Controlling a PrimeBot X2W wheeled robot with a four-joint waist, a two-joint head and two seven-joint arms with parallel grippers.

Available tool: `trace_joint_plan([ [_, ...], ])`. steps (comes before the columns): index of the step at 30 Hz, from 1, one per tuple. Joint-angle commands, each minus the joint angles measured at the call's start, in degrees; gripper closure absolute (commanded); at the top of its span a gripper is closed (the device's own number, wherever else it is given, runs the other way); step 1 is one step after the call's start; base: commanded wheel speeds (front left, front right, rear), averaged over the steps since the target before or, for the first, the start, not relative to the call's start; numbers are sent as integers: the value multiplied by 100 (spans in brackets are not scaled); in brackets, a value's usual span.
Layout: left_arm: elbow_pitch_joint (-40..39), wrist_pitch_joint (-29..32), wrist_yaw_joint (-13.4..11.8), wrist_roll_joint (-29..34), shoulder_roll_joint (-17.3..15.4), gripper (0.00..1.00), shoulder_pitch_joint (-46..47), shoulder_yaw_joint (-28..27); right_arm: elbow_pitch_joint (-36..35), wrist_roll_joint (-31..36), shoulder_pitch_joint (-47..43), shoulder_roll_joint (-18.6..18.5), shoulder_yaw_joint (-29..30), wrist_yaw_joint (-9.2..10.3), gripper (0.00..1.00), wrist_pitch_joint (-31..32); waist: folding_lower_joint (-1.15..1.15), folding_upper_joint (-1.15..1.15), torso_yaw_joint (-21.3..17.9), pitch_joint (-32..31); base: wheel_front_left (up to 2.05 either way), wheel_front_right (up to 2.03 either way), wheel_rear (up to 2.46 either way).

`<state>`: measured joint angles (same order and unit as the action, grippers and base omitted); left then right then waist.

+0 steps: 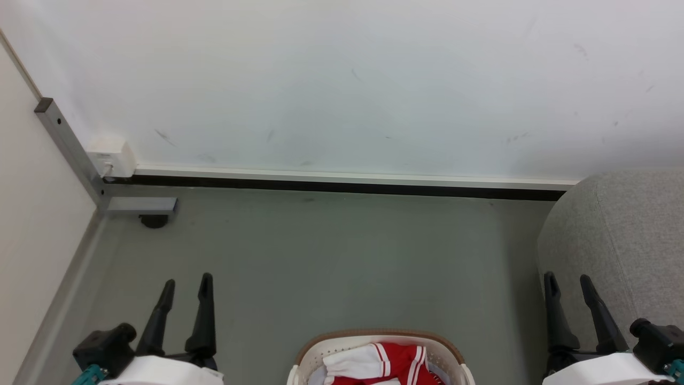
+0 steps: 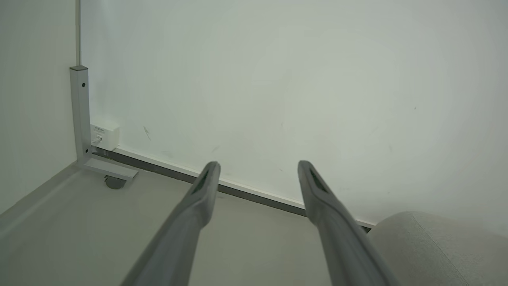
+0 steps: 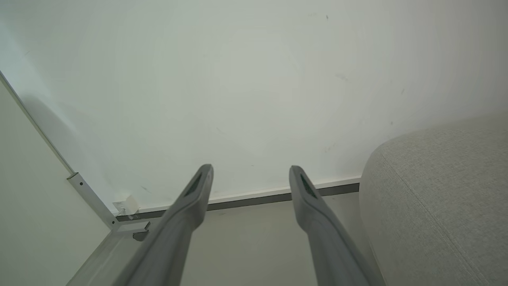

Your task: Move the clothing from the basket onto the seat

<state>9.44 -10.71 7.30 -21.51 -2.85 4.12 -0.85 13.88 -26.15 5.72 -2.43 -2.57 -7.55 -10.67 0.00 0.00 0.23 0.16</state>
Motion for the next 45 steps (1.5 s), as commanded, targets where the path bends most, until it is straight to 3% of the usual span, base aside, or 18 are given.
trace_joint_plan([
  [1,-21,-44,18,150,-42,0,14,0,-39,148,83,-56,-14,8,0,-51,0,0,0,-3,0,0,0],
  [34,-107,-411,18,1509,-37,0,-4,136,209,1326,151,-63,-240,11,0,-422,0,0,-3,-30,0,0,0],
  [45,77,-450,16,1430,-25,0,9,107,230,1470,146,-62,-267,12,0,-457,0,0,0,-44,0,0,0],
])
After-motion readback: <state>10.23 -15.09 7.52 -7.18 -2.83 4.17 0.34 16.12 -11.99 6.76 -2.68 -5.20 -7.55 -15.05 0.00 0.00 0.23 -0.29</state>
